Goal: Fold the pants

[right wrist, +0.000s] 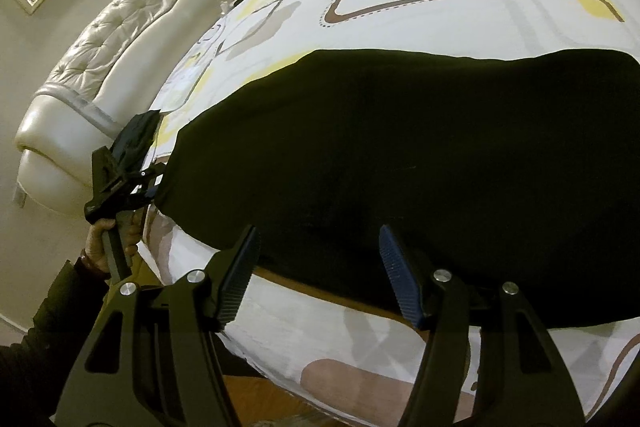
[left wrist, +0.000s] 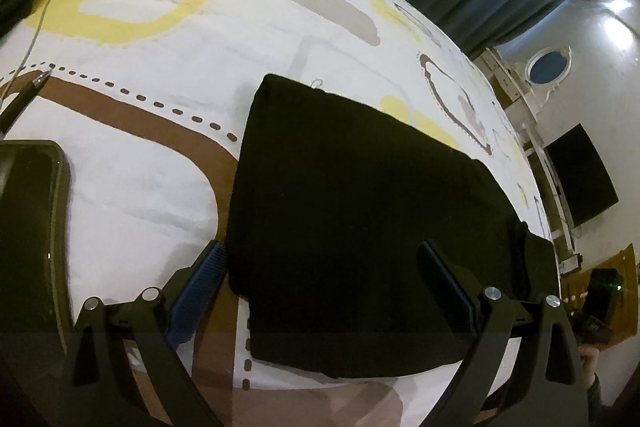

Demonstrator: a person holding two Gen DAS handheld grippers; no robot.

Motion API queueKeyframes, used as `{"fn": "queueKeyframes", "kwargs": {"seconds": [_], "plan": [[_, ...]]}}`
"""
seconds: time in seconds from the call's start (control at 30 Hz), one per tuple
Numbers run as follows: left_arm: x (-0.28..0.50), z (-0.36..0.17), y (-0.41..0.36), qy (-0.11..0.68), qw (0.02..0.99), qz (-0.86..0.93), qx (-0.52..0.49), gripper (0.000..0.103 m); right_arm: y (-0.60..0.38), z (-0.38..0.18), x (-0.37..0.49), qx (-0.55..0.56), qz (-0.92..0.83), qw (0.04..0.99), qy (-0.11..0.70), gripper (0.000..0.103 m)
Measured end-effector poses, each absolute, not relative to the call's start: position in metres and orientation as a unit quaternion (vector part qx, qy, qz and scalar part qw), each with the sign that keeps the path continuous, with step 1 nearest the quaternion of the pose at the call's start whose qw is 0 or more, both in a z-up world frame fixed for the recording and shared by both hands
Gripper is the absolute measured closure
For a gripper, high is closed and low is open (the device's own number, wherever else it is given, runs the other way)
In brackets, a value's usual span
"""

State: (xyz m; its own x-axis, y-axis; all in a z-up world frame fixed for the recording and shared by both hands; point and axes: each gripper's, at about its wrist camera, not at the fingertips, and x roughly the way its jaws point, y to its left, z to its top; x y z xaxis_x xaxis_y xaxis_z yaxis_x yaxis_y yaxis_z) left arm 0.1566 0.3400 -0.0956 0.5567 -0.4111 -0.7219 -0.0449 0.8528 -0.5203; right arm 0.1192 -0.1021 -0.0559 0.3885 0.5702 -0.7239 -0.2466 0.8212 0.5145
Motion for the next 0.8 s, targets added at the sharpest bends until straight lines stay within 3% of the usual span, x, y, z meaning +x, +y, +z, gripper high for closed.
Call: {"fn": "queueKeyframes", "kwargs": {"seconds": [0.27,0.4,0.47,0.5,0.8], "plan": [[0.156,-0.099,0.344,0.455,0.844,-0.112,-0.261,0.008,-0.102,-0.057,0.12,0.172,0.252,0.813,0.496,0.041],[0.162,-0.099,0.332,0.479,0.842,-0.111,-0.221,0.009,-0.1,-0.059,0.121,0.177,0.256,0.81,0.497,0.041],[0.164,-0.097,0.331,0.486,0.842,-0.1,-0.214,0.052,-0.097,-0.059,0.12,0.175,0.258,0.809,0.498,0.041],[0.163,-0.098,0.334,0.486,0.836,-0.108,-0.231,0.057,-0.096,-0.059,0.119,0.174,0.26,0.809,0.498,0.041],[0.162,-0.092,0.33,0.474,0.839,-0.112,-0.241,0.066,-0.096,-0.059,0.119,0.177,0.257,0.809,0.498,0.041]]}}
